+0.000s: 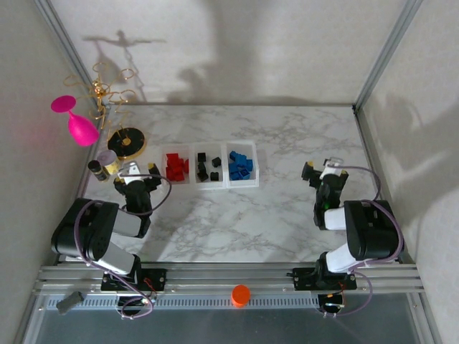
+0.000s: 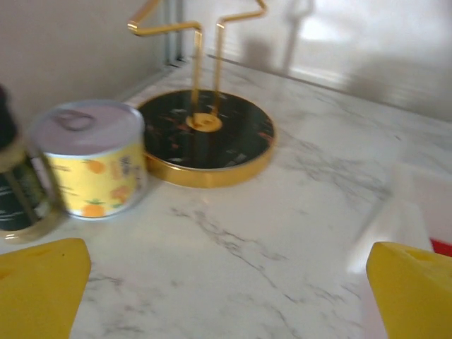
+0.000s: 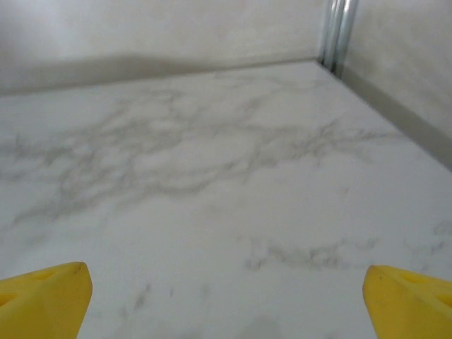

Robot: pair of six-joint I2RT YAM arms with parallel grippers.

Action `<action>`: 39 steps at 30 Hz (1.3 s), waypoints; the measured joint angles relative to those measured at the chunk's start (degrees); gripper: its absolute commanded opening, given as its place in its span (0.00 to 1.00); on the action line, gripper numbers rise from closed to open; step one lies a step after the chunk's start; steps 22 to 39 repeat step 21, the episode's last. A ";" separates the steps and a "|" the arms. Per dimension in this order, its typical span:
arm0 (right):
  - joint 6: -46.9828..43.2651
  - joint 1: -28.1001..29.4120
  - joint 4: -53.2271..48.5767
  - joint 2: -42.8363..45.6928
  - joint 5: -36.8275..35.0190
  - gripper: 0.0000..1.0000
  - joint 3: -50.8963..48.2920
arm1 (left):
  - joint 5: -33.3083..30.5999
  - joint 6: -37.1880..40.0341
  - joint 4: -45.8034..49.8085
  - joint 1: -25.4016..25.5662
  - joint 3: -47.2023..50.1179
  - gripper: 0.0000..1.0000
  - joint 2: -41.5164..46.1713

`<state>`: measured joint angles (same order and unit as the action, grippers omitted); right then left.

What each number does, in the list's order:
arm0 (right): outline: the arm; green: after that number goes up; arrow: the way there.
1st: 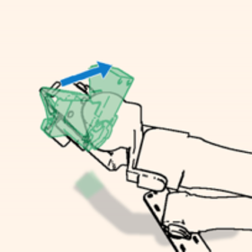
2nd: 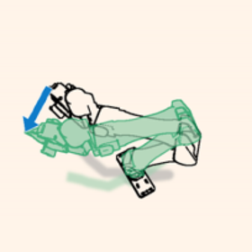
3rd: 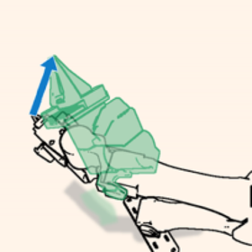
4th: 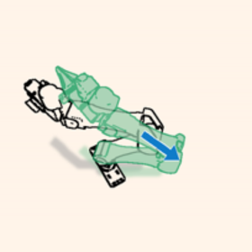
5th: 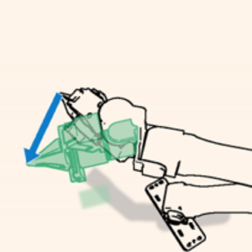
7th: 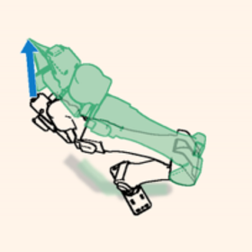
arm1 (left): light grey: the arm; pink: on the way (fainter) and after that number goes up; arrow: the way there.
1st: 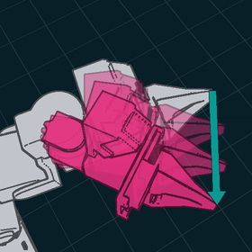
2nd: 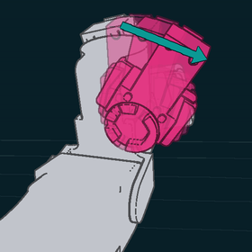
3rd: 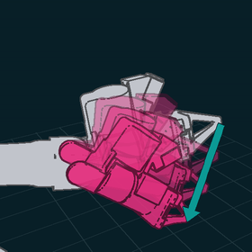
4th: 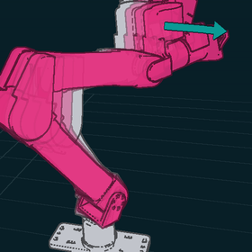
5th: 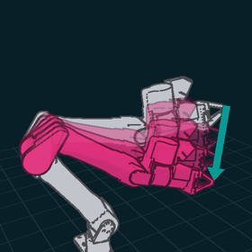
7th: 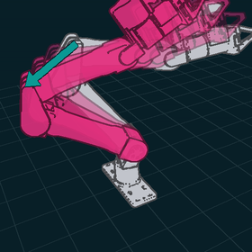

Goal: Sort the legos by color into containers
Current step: Reset both arms

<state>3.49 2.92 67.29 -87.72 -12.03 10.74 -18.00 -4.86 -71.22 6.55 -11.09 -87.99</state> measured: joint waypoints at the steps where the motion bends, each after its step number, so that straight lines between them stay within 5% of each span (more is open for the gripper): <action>1: -0.15 -0.24 0.00 -0.44 1.03 0.99 -0.15 | 0.52 0.17 -0.63 -0.09 -0.04 1.00 0.00; 39: -0.98 -1.92 4.02 -0.79 6.12 0.99 0.92 | 3.50 0.20 -1.40 -1.40 -0.48 1.00 0.00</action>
